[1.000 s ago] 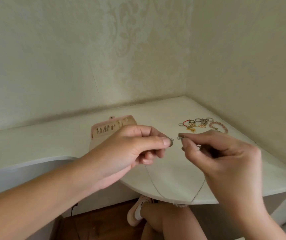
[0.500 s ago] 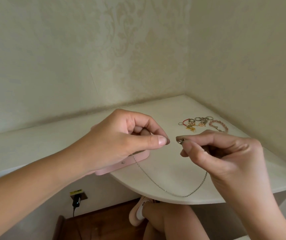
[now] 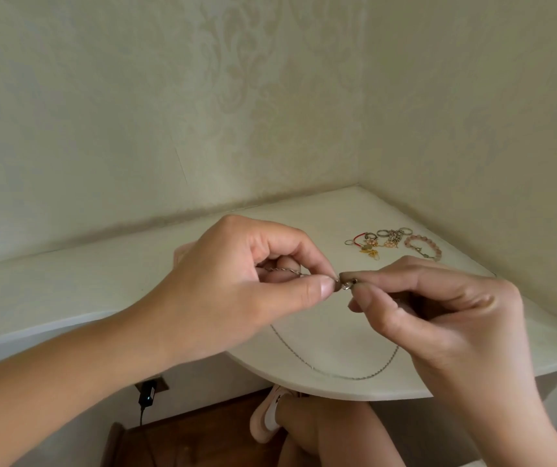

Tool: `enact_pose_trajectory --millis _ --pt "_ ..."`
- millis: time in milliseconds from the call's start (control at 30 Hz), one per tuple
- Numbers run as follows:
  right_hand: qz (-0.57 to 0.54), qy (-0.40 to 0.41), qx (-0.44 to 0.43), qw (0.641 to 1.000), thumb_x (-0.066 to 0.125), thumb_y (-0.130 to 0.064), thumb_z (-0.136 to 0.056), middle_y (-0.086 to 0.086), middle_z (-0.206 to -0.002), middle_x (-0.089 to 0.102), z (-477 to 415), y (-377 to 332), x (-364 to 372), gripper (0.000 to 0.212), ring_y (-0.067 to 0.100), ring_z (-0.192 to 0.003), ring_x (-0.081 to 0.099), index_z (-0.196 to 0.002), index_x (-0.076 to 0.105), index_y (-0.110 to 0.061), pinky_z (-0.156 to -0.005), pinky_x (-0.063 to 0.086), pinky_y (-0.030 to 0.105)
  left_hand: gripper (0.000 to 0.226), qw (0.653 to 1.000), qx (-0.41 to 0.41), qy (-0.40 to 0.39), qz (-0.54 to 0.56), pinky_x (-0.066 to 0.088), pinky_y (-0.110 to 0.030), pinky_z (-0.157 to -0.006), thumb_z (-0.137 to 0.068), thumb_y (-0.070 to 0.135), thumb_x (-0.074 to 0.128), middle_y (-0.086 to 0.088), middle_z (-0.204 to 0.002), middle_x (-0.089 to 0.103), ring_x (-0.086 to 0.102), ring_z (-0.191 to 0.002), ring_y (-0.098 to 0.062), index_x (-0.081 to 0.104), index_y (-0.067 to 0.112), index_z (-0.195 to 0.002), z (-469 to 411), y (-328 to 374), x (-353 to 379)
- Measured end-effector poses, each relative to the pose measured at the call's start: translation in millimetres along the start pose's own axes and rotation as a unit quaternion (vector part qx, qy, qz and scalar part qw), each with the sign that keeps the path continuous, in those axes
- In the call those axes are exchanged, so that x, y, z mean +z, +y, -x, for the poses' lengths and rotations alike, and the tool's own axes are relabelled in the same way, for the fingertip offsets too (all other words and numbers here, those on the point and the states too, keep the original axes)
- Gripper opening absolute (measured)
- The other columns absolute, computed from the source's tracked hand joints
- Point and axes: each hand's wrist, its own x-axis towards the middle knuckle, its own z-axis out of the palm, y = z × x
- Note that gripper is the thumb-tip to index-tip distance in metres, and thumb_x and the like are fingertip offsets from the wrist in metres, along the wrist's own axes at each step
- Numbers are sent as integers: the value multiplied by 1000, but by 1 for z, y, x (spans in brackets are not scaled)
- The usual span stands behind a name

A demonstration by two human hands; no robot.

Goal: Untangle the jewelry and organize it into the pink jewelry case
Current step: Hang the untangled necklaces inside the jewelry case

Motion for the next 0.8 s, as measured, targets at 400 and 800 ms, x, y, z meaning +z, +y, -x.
enact_pose_trajectory --millis 400,800 --pt "10 -34 14 999 77 -30 -67 5 -61 66 -4 -7 -3 6 39 -56 52 -72 78 -32 -47 39 40 27 999 -15 -20 47 41 -35 -68 -65 57 64 -13 -68 64 58 -63 -30 74 35 -79 -3 0 2" --pt "37 -5 40 999 69 -39 -65 9 -64 66 -1 -6 -1 8 38 -59 55 -69 76 -38 -51 44 37 8 1000 8 7 7 42 -19 -58 -76 38 68 -11 -54 58 50 -48 -25 73 34 -80 4 2 4"
